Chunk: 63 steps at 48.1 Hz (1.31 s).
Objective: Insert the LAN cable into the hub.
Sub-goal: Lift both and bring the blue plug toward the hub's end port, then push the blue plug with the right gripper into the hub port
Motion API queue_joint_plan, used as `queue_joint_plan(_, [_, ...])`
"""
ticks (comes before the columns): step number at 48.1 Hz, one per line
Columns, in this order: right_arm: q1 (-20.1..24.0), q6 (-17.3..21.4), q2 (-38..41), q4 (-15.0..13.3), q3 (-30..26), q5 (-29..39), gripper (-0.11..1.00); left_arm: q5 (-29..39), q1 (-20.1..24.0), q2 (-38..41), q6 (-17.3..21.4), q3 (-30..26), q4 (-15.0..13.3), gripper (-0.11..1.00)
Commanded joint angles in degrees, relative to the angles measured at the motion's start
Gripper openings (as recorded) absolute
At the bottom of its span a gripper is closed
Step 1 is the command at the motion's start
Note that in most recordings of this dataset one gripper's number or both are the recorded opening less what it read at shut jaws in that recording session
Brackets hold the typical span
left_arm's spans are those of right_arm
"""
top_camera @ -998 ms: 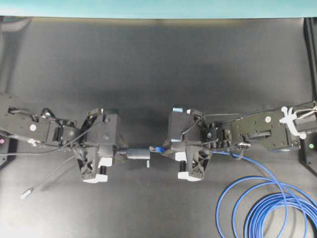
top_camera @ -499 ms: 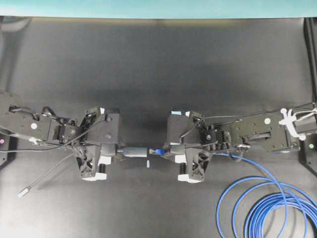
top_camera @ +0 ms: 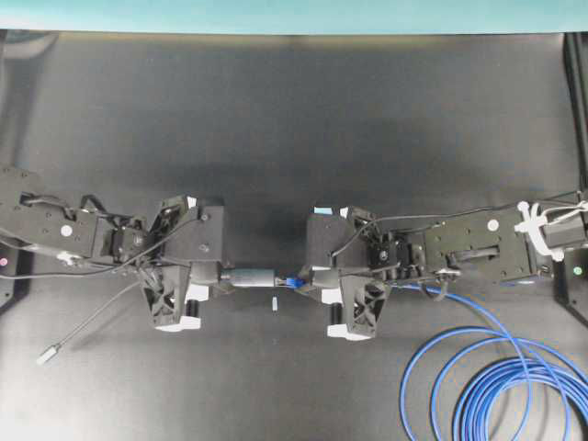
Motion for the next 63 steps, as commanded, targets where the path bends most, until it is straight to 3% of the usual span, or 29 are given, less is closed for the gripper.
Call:
queue_joint_plan(1, [0.4,-0.4,-0.2,-0.1,-1.1,-0.2,0.11,-0.2,0.2,0.0,0.2,-1.6,0.2,0.29])
queue_joint_plan(41, [-0.4,-0.4,0.4,-0.8,-2.8,5.0,0.11,8.0,-0.6,3.3,5.4,-7.6,0.2,0.29])
queue_joint_plan(63, [-0.8,-0.4,1.2,-0.9,-3.9,6.0,0.11,9.8,-1.1,3.9,6.1,-8.7,0.2,0.29])
